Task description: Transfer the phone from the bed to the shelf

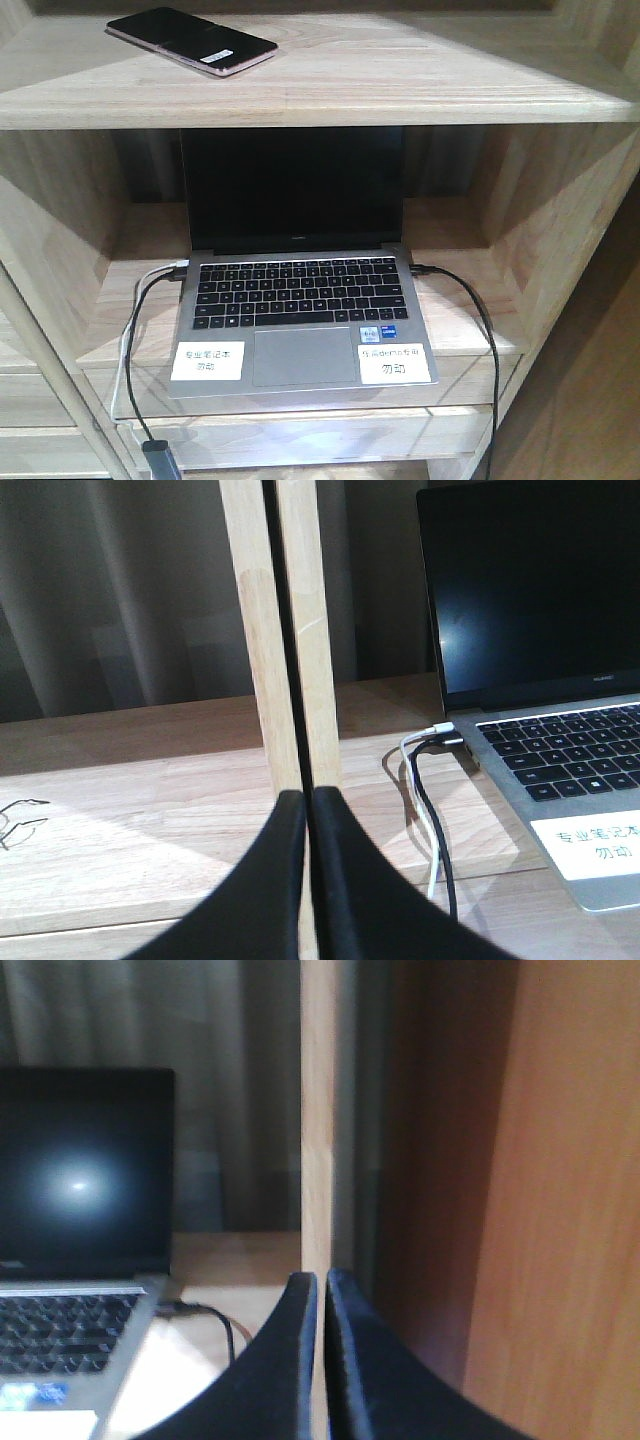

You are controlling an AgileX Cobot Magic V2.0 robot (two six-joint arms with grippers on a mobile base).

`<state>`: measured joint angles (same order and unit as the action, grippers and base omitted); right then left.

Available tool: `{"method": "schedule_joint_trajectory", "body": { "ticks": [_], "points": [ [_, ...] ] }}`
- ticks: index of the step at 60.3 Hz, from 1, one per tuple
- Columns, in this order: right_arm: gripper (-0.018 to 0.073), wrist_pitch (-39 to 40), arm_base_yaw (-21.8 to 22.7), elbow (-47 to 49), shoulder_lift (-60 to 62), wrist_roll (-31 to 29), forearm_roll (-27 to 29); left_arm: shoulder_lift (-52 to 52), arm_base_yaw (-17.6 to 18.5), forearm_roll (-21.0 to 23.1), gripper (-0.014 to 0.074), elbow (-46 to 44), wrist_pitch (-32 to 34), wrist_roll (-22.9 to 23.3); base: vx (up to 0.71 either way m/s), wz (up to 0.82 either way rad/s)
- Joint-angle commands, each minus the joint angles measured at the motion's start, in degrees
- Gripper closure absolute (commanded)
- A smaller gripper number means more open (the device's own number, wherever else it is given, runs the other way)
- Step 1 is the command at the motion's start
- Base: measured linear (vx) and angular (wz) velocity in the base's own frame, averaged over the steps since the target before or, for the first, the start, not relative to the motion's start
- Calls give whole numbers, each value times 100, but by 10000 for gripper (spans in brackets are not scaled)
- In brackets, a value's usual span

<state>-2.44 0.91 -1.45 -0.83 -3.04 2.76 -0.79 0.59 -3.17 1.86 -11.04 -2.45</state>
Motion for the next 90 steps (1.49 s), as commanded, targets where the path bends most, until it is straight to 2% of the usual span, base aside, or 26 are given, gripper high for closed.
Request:
{"method": "schedule_joint_trajectory", "body": {
  "ticks": [1,90],
  "points": [
    [563,244,25,-59,221,-139,-38,-57,12,26,596,-146,403,22,0,0],
    [563,135,25,-59,212,-145,-38,-62,12,26,596,-146,404,22,0,0]
  ]
}}
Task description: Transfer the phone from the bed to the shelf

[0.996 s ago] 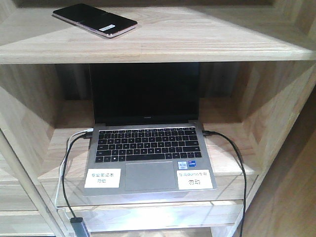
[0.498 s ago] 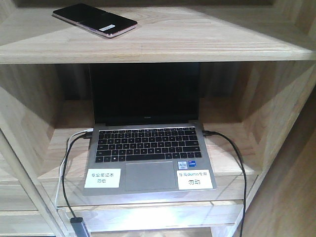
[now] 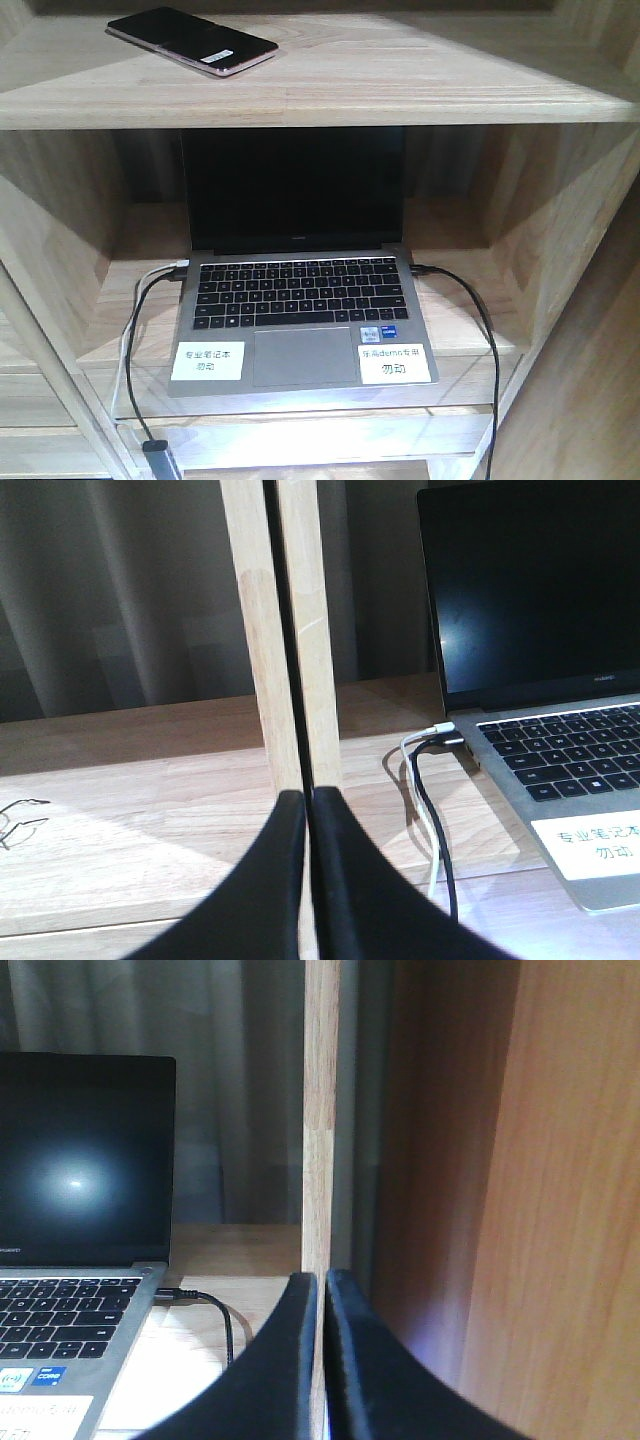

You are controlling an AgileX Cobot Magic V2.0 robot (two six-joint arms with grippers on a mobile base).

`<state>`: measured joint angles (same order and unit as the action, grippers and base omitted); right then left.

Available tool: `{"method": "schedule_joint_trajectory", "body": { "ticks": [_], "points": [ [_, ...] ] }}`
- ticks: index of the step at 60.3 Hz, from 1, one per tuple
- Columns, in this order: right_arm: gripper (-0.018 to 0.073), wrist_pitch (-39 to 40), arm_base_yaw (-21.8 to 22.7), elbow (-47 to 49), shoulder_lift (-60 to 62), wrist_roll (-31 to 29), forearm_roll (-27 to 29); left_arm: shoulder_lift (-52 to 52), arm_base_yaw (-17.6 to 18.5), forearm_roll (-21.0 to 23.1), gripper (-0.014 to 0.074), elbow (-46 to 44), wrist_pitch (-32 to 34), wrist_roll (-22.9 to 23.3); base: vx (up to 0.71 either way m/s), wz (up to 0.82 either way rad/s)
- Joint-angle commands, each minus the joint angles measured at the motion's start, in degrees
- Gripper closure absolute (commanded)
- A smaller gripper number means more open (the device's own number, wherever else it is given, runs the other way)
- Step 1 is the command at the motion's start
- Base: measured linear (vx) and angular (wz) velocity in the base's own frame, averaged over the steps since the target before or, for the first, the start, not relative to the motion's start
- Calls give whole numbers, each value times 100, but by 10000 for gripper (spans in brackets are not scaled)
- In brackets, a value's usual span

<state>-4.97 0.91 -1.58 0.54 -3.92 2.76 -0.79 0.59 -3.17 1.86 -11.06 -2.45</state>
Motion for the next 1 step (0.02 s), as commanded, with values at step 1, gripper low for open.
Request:
{"method": "schedule_joint_trajectory", "body": {
  "ticks": [1],
  "points": [
    [563,389,25,-47,74,-57,-38,-62,12,26,596,-146,406,22,0,0]
  ]
}}
